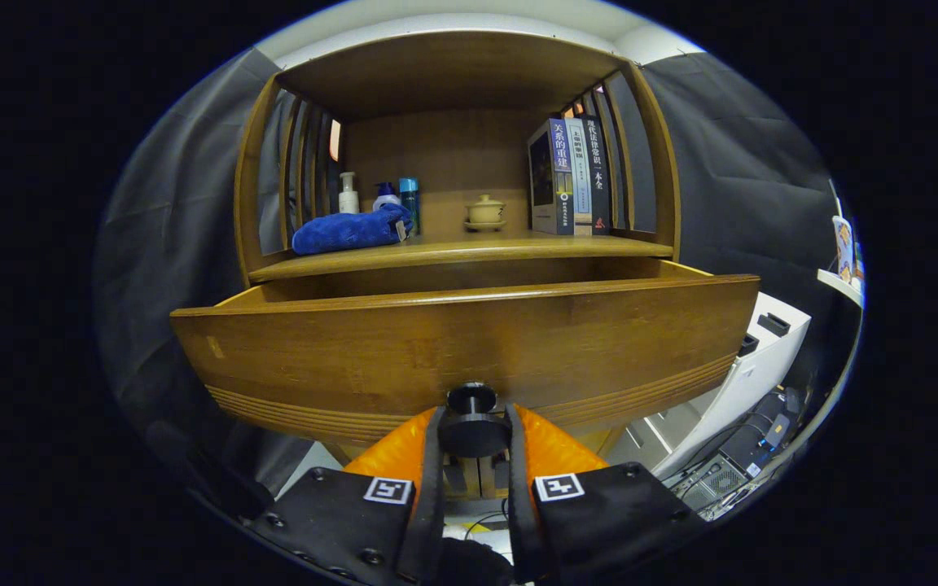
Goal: Pull open the drawer, take out the items inside it, and place them on the countertop above the cabinet.
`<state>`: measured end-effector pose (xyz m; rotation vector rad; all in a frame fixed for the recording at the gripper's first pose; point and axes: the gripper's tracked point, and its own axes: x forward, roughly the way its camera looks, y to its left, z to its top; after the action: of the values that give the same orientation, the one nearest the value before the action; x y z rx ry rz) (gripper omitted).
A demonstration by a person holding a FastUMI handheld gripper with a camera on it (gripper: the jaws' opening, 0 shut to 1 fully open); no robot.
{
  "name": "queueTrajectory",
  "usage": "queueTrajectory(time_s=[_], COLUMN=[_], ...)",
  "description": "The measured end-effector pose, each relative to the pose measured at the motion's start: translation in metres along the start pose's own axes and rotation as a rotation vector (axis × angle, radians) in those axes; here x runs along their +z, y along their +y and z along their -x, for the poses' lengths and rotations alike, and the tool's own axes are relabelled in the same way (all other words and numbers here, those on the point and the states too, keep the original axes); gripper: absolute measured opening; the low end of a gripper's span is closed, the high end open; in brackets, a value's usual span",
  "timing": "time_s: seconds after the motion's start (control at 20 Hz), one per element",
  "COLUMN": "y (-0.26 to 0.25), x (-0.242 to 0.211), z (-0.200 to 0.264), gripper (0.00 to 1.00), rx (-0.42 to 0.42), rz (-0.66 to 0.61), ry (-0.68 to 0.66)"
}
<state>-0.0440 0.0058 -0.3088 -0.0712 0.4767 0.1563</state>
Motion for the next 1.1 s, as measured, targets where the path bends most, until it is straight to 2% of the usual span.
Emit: queueTrajectory(time_s=[0.35, 0.6, 0.65, 0.75, 0.9, 1.1], y=[0.0, 0.0, 0.0, -0.003, -0.005, -0.006], x=[-0.011, -0.011, -0.012, -0.006, 0.013, 0.061], z=[0.022, 0.022, 0.022, 0.023, 0.028, 0.049], gripper=[0.41, 0.42, 0.44, 0.53, 1.0, 0.99], rx=[-0.008, -0.007, -0.011, -0.03, -0.044, -0.054], rz=[-0.02, -0.044, -0.047, -0.067, -0.068, -0.082], ry=[0.015, 0.008, 0.017, 0.015, -0.012, -0.08])
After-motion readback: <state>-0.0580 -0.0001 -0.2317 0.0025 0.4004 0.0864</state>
